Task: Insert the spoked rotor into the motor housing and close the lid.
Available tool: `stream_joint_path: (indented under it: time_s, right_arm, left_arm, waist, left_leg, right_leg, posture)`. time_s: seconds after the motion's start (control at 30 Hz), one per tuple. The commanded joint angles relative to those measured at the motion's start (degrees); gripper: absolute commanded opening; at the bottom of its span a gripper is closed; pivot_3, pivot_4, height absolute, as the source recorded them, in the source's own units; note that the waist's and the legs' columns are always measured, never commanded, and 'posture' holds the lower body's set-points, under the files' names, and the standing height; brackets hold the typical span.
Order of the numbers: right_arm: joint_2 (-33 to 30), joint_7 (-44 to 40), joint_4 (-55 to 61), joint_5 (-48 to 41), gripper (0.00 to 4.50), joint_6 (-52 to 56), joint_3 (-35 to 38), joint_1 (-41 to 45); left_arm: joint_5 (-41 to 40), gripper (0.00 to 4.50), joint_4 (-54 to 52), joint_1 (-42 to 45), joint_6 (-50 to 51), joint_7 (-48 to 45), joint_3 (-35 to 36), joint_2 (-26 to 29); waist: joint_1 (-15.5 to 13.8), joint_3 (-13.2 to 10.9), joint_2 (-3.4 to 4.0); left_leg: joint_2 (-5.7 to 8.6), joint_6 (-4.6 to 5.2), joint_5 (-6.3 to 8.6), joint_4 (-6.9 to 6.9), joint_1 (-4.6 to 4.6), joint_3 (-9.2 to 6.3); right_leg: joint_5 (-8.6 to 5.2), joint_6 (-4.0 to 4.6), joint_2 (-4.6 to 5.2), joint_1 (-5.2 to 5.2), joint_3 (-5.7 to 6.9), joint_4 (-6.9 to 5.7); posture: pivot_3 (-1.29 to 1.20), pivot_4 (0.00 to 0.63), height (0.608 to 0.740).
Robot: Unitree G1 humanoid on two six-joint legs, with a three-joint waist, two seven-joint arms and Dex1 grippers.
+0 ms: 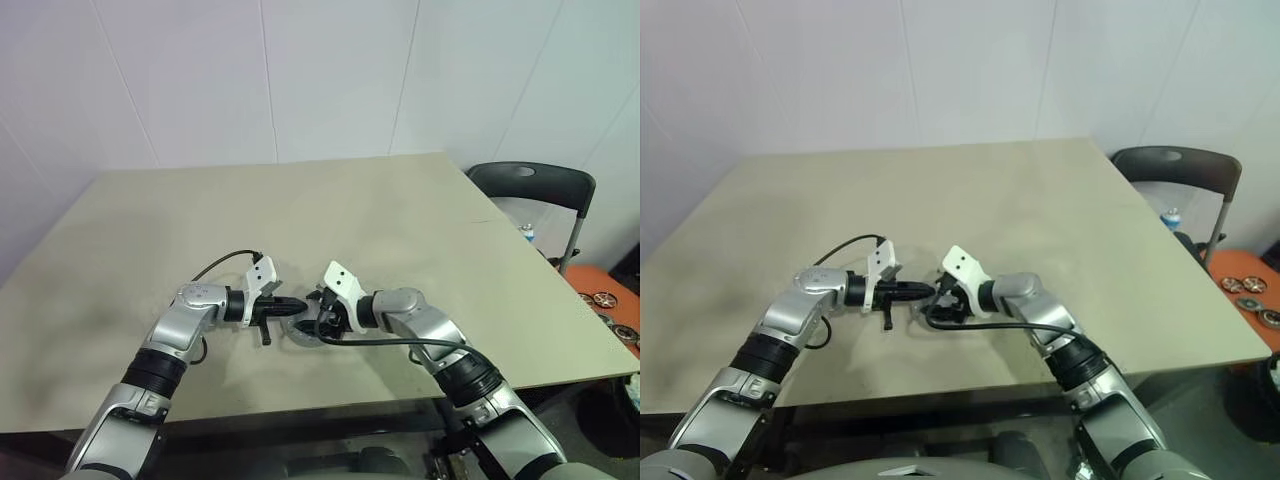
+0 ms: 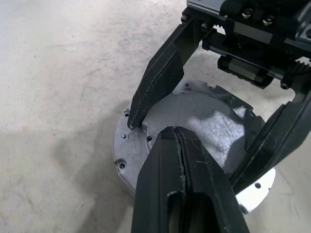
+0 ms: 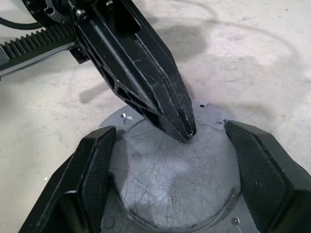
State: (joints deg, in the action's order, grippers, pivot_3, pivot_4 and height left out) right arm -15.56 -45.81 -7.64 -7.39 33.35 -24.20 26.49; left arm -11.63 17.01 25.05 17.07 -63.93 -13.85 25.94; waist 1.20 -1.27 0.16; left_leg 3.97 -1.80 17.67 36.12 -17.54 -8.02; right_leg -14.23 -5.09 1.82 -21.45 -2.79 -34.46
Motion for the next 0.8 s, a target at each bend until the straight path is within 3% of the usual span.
stream_joint_path:
  time_s: [0.03, 0.27, 0.53, 0.57, 0.63, 0.8]
  right_arm:
    - [-0.13, 4.90, -8.65, 5.09, 3.22, 3.06, -2.55, -3.08]
    - [-2.57, 2.59, -6.71, 5.61, 3.22, 4.19, -3.74, -2.71]
    - [-2.94, 1.88, -2.58, 0.89, 3.22, 5.47, 2.20, -0.79]
    - [-3.11, 1.86, -2.02, 0.57, 3.99, 5.66, 2.64, -0.67]
    - [-2.69, 1.48, -0.82, -1.53, 4.46, 6.70, 4.53, -0.53]
    - [-1.95, -1.14, 2.33, -8.54, 4.46, 9.97, 9.84, -0.74]
  left_arm:
    - [2.39, 0.00, 1.35, -0.47, 1.27, -0.05, -2.07, 0.47]
    - [3.88, 0.00, 1.01, -0.79, 4.01, -3.32, -5.33, 2.24]
    - [6.41, 0.00, 4.02, 0.05, 4.59, -3.18, -7.25, 4.28]
    - [6.44, 0.00, 4.27, 0.21, 4.46, -3.17, -7.26, 4.25]
    - [6.46, 0.00, 4.74, 0.61, 4.26, -3.06, -7.22, 4.03]
    - [6.33, 0.00, 5.39, 1.16, 3.94, -2.88, -7.28, 3.46]
  waist:
    - [0.14, 0.03, 0.09]
    - [0.46, 0.31, 0.57]
    - [0.50, 0.48, 0.93]
    - [0.27, 0.47, 0.92]
    - [-0.56, 0.49, 0.94]
    - [-1.25, 0.58, 0.39]
  left_leg:
    - [-0.09, -0.01, 0.00, -0.03, -0.02, -0.02]
    - [-0.91, -0.03, 0.03, -0.07, -0.38, -0.10]
    - [-0.57, -0.03, 0.03, -0.12, -0.40, 0.05]
    - [-0.56, -0.03, 0.02, -0.12, -0.40, 0.05]
    - [-0.53, -0.03, 0.02, -0.12, -0.46, 0.04]
    - [-0.15, 0.15, -0.10, -0.08, -0.81, -0.02]
  right_leg:
    - [0.00, 0.00, 0.00, 0.00, 0.14, 0.13]
    - [0.00, 0.01, 0.13, -0.01, 1.68, 1.02]
    - [0.00, 0.00, 0.84, -0.01, 1.95, 0.94]
    - [0.00, 0.00, 0.85, -0.01, 1.94, 0.92]
    - [0.00, 0.00, 0.86, -0.09, 1.93, 0.89]
    - [0.06, -0.05, 1.02, -0.93, 1.69, 0.19]
  posture:
    - [0.00, 0.000, 0.740]
    - [0.00, 0.000, 0.740]
    - [0.00, 0.000, 0.740]
    - [0.00, 0.000, 0.740]
    - [0.00, 0.000, 0.740]
    - [0.00, 0.000, 0.740]
